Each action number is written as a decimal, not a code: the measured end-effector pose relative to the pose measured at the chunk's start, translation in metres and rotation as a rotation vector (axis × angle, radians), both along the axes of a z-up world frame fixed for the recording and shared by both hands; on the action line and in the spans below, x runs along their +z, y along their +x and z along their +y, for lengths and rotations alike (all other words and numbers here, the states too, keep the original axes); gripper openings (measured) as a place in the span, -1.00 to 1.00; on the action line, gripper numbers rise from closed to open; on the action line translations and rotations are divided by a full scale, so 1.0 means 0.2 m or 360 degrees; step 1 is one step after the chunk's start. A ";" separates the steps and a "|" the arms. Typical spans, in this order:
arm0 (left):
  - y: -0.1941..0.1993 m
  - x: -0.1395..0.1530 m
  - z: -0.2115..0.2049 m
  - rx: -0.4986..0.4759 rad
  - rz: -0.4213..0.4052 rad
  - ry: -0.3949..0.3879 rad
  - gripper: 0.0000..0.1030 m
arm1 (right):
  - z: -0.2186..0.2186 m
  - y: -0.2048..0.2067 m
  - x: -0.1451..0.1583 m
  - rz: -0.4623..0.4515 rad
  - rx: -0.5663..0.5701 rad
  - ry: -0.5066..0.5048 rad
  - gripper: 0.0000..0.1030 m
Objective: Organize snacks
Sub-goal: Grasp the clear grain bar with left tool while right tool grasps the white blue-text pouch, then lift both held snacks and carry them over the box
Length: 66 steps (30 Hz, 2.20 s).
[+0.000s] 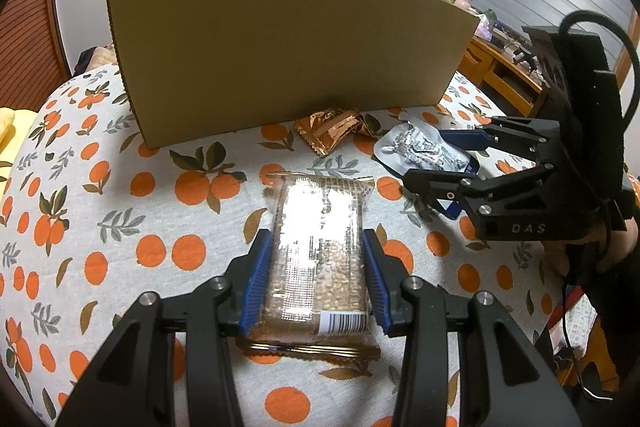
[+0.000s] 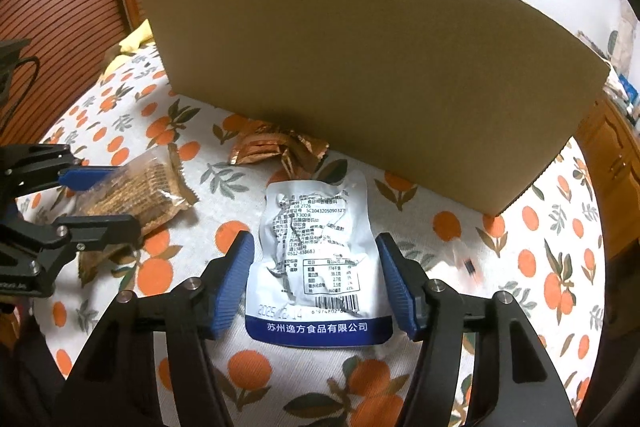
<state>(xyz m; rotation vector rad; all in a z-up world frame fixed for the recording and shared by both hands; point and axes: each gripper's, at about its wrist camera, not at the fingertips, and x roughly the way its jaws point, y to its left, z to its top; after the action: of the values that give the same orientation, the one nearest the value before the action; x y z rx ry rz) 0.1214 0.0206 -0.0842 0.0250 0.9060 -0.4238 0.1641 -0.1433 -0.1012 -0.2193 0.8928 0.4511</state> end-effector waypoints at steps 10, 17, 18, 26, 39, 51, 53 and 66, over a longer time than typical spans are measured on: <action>-0.02 0.05 0.03 0.0016 -0.0046 -0.0022 -0.17 | -0.01 -0.05 0.05 -0.0036 0.0006 0.0055 0.23; -0.03 0.10 0.02 0.0012 -0.0073 -0.0027 -0.17 | 0.00 -0.09 0.08 -0.0062 0.0021 0.0066 0.23; -0.03 0.11 0.02 0.0011 -0.0080 -0.0028 -0.18 | -0.01 -0.09 0.09 -0.0070 0.0019 0.0069 0.23; -0.02 0.16 0.00 -0.0006 -0.0144 -0.0035 -0.25 | -0.05 -0.12 0.19 -0.0136 0.0020 0.0087 0.23; 0.04 0.39 0.02 -0.0027 -0.0314 -0.0097 -0.25 | -0.09 -0.18 0.42 -0.0304 0.0036 0.0119 0.23; 0.23 0.65 0.04 -0.0029 -0.0468 -0.0092 -0.24 | -0.10 -0.10 0.72 -0.0504 0.0069 0.0115 0.23; 0.27 0.67 0.05 -0.0023 -0.0479 -0.0083 -0.24 | -0.10 -0.06 0.75 -0.0528 0.0073 0.0114 0.23; 0.58 0.72 0.07 0.0038 -0.0490 -0.0019 -0.24 | -0.05 0.22 0.77 -0.0551 0.0109 0.0122 0.23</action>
<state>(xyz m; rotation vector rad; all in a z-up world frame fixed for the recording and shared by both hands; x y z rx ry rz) 0.2379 0.0344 0.0599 0.0667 0.6001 -0.3901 0.2072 -0.1540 0.0524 -0.2491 0.5295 0.4923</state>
